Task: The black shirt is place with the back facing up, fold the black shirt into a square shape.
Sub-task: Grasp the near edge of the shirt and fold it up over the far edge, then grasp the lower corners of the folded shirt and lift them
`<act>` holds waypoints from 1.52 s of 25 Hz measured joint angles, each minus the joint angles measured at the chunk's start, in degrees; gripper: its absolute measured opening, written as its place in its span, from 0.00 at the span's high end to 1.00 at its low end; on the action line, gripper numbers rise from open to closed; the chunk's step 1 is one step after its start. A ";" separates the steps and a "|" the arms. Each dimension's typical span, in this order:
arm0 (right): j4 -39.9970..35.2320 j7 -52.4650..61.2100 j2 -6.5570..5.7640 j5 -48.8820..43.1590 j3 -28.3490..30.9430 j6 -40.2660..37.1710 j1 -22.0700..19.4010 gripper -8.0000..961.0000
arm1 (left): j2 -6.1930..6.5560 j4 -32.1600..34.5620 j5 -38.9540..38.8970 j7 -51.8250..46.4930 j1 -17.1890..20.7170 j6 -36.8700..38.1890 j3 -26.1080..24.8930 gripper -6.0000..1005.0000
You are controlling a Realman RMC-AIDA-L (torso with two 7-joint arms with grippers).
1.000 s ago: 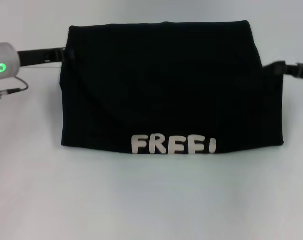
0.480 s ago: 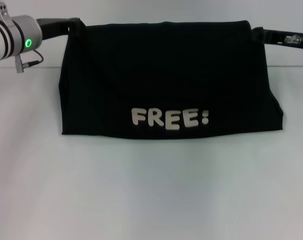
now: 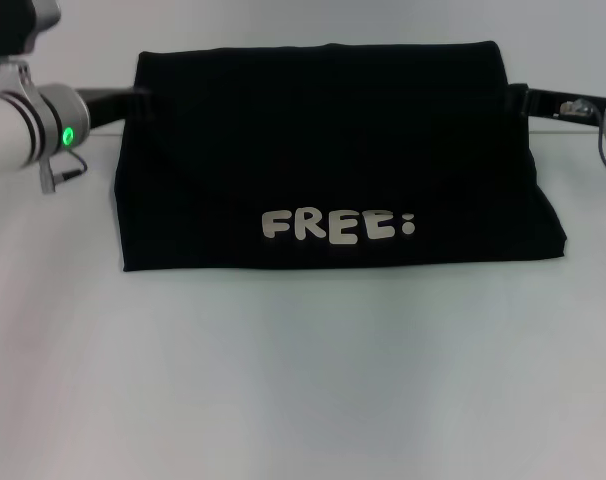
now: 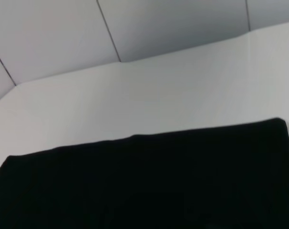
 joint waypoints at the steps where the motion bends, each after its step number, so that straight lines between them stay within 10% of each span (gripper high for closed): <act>1: 0.00 -0.01 0.28 0.00 0.00 0.36 -0.15 0.92 | -0.62 -0.13 -0.23 0.67 0.20 -1.50 0.13 0.97; 13: -0.50 -0.83 2.25 -0.04 0.08 2.14 -1.39 0.71 | -0.94 -1.68 -0.62 2.21 1.38 -4.55 0.13 0.77; 20: -2.22 -0.65 2.29 0.00 0.49 0.92 -2.76 0.43 | -1.03 -0.18 -0.60 0.75 2.81 -4.09 -0.02 0.38; 30: -8.13 -0.03 0.15 4.45 0.65 -21.43 -10.67 0.36 | -1.69 15.91 -0.51 -12.26 14.84 32.90 0.56 0.32; 38: -8.57 1.55 -2.06 4.98 0.63 -31.57 -15.06 0.35 | -1.84 20.10 2.99 -16.79 18.71 41.93 0.63 0.32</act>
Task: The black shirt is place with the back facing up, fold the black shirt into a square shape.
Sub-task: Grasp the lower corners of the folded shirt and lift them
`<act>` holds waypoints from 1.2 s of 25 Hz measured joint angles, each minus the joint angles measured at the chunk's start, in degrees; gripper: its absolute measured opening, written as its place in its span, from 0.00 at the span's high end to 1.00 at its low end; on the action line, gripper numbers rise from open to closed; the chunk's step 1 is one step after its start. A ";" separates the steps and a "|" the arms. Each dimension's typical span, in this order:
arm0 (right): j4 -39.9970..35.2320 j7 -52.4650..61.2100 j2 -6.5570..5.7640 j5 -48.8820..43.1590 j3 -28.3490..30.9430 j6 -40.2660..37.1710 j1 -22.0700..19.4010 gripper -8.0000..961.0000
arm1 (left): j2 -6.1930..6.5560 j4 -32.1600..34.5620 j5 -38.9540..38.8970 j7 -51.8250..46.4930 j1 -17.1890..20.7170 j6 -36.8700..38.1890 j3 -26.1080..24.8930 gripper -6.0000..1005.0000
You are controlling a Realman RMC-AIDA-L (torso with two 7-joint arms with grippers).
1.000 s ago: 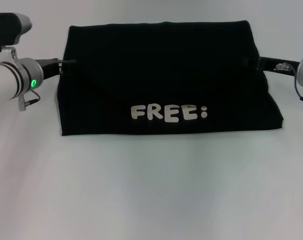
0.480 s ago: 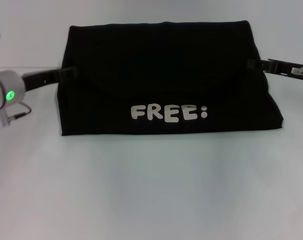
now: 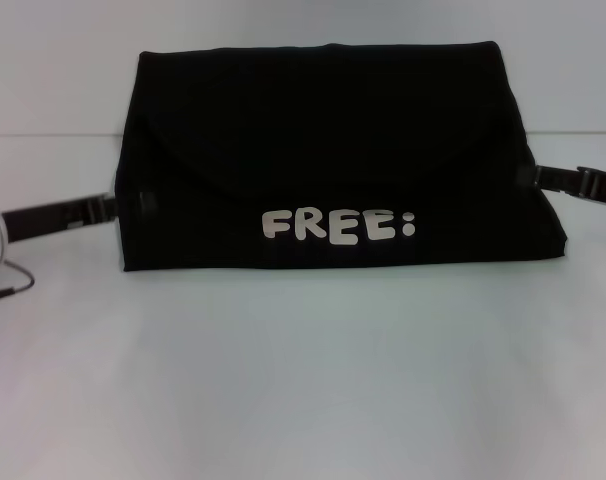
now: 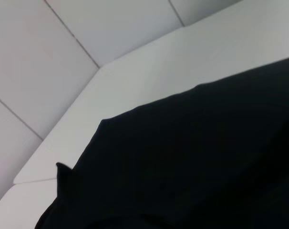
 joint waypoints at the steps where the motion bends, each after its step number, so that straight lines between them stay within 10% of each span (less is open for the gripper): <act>1: -0.11 0.02 -0.10 0.00 -0.01 -0.45 -0.27 0.35 | -0.01 -0.29 1.98 -1.22 0.12 -0.63 0.03 0.32; 30: -0.35 0.01 0.06 -0.13 -0.03 -0.15 -1.31 0.19 | -1.19 -5.17 5.28 -2.37 -1.01 -11.02 7.34 0.34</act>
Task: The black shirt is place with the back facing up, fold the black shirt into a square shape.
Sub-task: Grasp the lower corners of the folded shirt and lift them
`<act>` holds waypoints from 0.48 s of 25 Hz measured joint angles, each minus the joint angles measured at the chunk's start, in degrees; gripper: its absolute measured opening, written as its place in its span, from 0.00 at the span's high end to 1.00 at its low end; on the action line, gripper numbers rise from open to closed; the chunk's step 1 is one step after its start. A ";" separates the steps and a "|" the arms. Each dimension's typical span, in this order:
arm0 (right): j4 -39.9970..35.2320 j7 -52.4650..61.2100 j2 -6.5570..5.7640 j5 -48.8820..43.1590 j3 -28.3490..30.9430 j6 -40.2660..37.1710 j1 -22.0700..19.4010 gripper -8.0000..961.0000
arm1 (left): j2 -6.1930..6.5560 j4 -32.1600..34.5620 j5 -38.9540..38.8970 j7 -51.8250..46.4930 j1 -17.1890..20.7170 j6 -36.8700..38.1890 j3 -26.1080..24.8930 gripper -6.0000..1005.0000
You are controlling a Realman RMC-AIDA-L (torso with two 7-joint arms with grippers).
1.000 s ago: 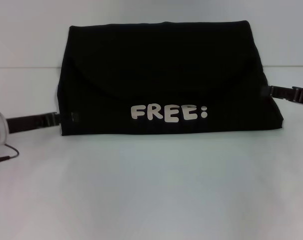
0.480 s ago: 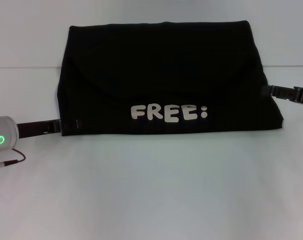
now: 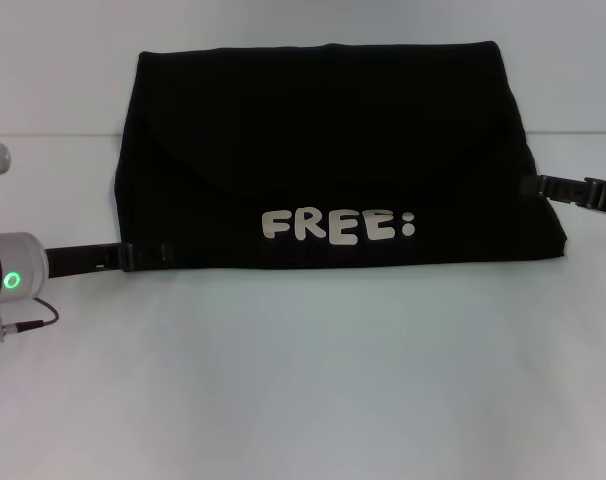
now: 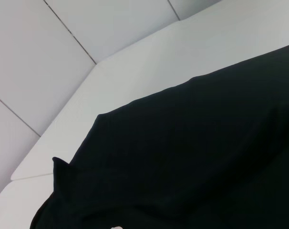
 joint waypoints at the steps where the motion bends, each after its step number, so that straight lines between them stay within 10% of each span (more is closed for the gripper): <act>1: 0.01 0.00 0.00 0.00 0.00 0.13 -0.02 0.19 | -0.08 0.00 0.00 -0.03 0.00 0.08 0.36 0.34; 12: -0.01 0.00 0.10 0.02 0.01 0.23 -0.04 0.19 | -0.18 0.37 0.16 0.12 0.07 -0.44 1.10 0.35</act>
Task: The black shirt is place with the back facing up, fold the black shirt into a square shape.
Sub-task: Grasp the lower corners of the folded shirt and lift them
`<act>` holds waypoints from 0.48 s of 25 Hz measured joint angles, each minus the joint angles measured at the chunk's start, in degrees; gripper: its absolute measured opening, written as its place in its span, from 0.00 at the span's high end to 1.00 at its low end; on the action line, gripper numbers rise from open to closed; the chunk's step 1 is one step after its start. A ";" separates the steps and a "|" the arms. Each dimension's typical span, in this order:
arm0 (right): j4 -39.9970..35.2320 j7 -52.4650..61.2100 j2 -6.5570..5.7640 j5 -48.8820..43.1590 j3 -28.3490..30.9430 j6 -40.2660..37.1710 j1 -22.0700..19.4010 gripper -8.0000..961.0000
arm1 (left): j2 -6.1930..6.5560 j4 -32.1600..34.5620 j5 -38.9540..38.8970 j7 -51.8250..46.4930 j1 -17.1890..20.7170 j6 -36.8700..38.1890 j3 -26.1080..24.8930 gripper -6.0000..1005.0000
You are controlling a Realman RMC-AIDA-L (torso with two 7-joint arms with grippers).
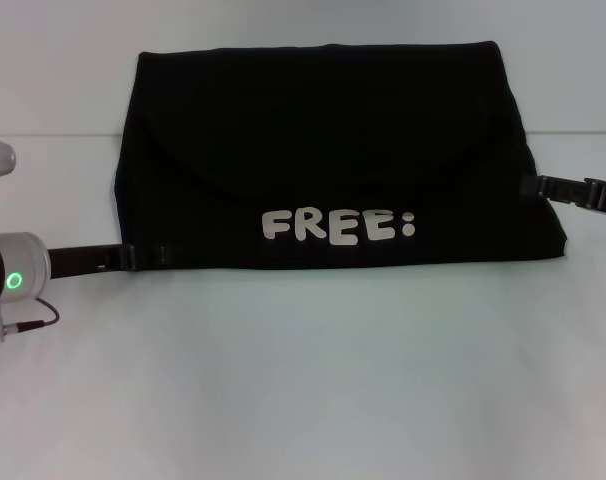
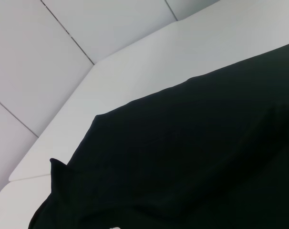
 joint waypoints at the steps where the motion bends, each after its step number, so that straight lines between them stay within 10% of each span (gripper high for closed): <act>1: 0.00 0.00 -0.02 0.01 0.00 0.00 0.00 0.20 | 0.09 -0.16 0.68 0.06 0.00 -0.85 0.00 0.36; 12: 0.00 0.00 -0.10 0.10 0.00 -0.25 0.00 0.20 | 0.24 -0.26 2.51 -0.11 -0.43 -2.14 -0.02 0.54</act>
